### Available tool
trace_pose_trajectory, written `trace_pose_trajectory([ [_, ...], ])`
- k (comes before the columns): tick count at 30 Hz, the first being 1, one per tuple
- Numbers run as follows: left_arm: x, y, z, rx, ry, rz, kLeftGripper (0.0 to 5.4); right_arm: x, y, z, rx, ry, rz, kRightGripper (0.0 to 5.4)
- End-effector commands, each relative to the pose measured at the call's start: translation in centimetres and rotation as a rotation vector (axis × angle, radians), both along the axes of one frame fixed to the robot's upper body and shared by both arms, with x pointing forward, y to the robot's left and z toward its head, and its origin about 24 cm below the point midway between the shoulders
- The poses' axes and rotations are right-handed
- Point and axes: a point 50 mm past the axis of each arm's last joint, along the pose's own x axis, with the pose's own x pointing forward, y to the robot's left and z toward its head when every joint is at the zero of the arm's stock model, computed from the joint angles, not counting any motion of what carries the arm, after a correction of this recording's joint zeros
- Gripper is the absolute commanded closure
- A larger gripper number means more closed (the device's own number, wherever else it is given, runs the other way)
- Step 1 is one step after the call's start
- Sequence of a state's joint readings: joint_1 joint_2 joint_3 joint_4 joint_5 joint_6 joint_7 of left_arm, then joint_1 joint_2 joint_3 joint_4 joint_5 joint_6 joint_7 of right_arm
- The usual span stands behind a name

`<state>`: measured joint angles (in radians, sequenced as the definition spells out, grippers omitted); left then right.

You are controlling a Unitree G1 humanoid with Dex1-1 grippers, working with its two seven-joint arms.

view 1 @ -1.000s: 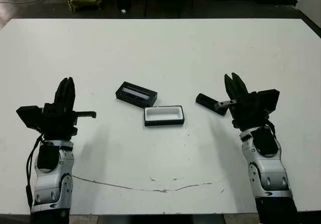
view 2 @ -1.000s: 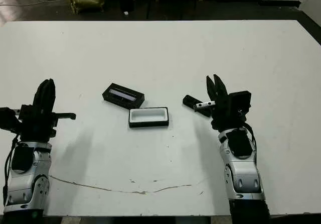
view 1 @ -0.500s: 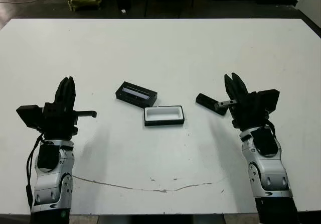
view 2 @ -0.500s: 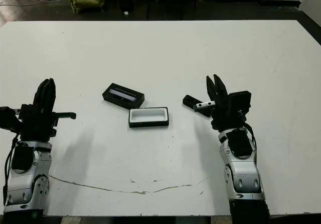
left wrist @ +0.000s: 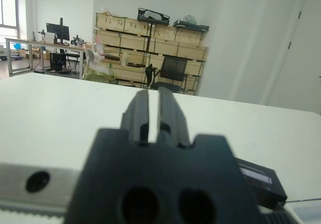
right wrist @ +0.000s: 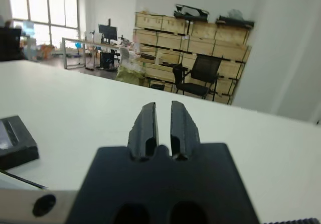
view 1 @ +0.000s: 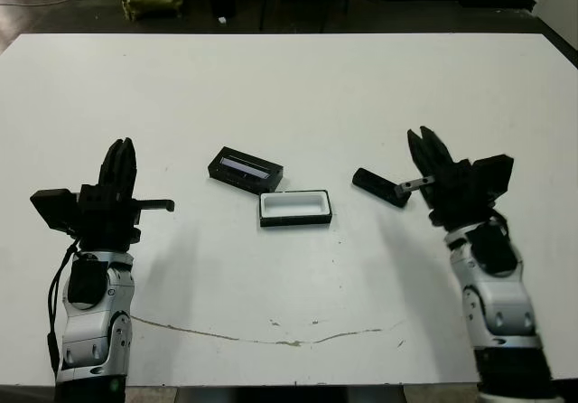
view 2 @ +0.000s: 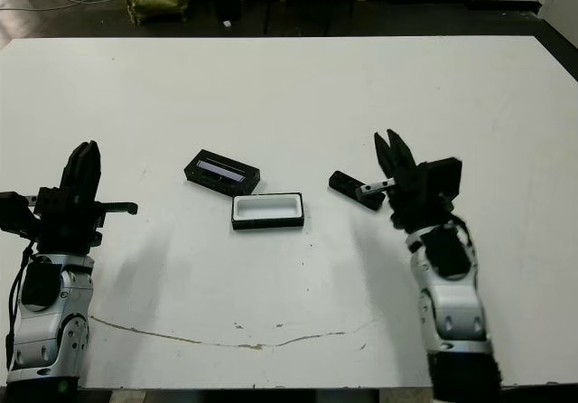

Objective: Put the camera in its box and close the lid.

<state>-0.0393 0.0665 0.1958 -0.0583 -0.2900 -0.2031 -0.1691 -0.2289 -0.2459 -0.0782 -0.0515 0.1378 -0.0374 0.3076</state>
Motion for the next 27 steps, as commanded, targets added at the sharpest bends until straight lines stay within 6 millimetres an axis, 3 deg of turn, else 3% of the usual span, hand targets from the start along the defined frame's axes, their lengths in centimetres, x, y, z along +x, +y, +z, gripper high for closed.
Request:
trace_pose_trajectory([
  [1,-0.1,0.2,-0.6,0.007,0.032,0.005,5.38,0.4,-1.5,0.6,-0.1,0.057,0.001,5.4],
  [5,-0.1,0.2,-0.4,-0.006,0.038,0.001,5.4,0.9,-2.6,1.8,-0.184,0.119,0.026,5.06],
  [11,0.0,0.1,-0.3,-0.002,0.037,-0.006,5.4,1.7,-3.4,2.3,-0.244,0.212,0.101,3.79],
  [23,-0.1,0.2,-0.5,0.008,0.037,-0.006,5.4,2.6,-3.4,1.3,-0.401,0.405,0.338,1.19],
  [27,-0.2,0.2,-0.6,0.009,0.036,0.0,5.4,3.0,-3.5,0.3,-0.285,0.425,0.463,0.3],
])
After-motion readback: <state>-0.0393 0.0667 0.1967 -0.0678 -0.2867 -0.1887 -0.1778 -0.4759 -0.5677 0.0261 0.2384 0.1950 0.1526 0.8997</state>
